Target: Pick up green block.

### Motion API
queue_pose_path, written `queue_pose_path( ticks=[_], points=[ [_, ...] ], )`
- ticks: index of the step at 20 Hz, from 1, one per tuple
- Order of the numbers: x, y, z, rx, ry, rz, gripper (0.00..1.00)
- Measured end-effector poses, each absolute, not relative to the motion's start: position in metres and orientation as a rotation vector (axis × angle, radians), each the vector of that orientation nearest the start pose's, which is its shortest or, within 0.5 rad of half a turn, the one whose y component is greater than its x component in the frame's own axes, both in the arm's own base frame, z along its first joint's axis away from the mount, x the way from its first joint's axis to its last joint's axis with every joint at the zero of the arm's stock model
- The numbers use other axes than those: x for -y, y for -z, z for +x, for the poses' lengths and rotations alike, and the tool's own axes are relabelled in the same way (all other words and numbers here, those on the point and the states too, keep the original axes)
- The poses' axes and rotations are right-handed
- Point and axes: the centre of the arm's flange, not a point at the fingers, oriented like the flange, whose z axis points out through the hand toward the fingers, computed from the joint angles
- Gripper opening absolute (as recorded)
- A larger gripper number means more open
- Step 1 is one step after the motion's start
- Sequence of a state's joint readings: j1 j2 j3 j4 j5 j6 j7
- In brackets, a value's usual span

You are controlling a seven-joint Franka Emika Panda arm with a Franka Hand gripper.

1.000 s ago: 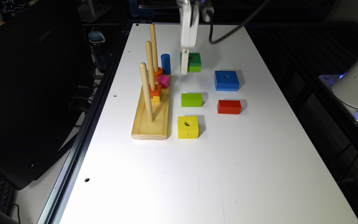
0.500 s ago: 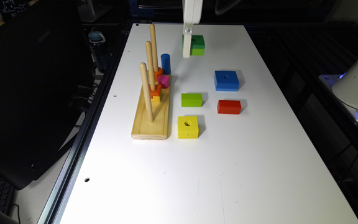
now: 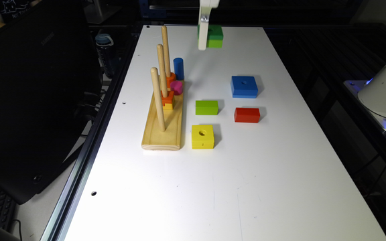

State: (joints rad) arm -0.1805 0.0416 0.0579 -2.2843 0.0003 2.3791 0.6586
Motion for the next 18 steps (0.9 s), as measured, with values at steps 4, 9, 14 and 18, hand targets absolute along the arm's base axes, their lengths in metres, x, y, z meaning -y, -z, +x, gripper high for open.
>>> queue_pose_path(
  ticks=[4, 9, 14, 18],
  points=[
    [0.064, -0.34, 0.521, -1.19, 0.076, -2.889, 0.0],
    [0.064, -0.353, 0.52, -1.19, 0.091, -2.887, 0.0],
    [0.064, -0.355, 0.52, -1.19, 0.093, -2.886, 0.0],
    [0.064, -0.355, 0.52, -1.19, 0.093, -2.886, 0.0]
  ],
)
